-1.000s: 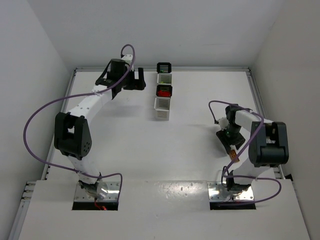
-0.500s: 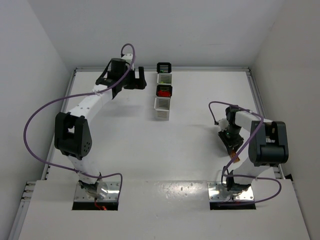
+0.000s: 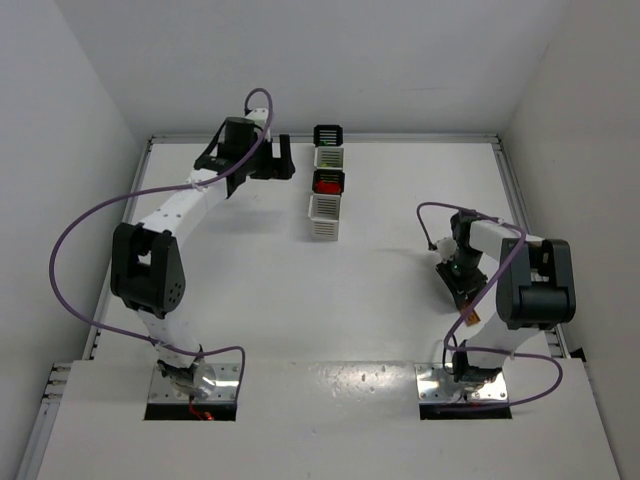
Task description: Sort the legos into containers by color
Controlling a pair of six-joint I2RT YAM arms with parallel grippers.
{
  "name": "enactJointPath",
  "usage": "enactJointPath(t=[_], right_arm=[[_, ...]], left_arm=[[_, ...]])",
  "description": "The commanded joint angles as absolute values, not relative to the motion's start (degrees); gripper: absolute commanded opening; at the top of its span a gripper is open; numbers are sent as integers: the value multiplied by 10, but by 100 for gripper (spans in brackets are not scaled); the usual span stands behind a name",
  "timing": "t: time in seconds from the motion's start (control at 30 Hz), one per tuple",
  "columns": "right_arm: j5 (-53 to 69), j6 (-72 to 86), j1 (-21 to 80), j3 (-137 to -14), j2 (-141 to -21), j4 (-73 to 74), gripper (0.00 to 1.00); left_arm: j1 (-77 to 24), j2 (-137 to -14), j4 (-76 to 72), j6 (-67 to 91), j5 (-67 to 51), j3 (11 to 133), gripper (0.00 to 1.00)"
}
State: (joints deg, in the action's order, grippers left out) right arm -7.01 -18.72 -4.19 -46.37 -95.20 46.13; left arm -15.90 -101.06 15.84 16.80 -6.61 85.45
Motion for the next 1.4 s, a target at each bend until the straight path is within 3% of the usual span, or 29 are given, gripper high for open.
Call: enactJointPath(t=[0.0,0.23,0.57,0.83,1.2,1.37], right_arm=[[-22,-192,-46,-468,-975,437,13],[23,-198,-33,-511,-980,475,3],[213,-197,-21,-676,-910,527,0],[314,-77,61,-823,-938,412,0],[288,3,191,-875,-1038,137,0],[271,12,234,-893,-1081,78,0]], left_arm=[[-165,-1012,146,177,-62,871,100],[-165,-1012,141,177,-57,866,100],[-165,-1006,117,177,-46,849,100],[-160,-988,92,188,-81,830,100],[-136,-974,85,210,-112,814,100],[-107,-974,97,216,-119,814,100]])
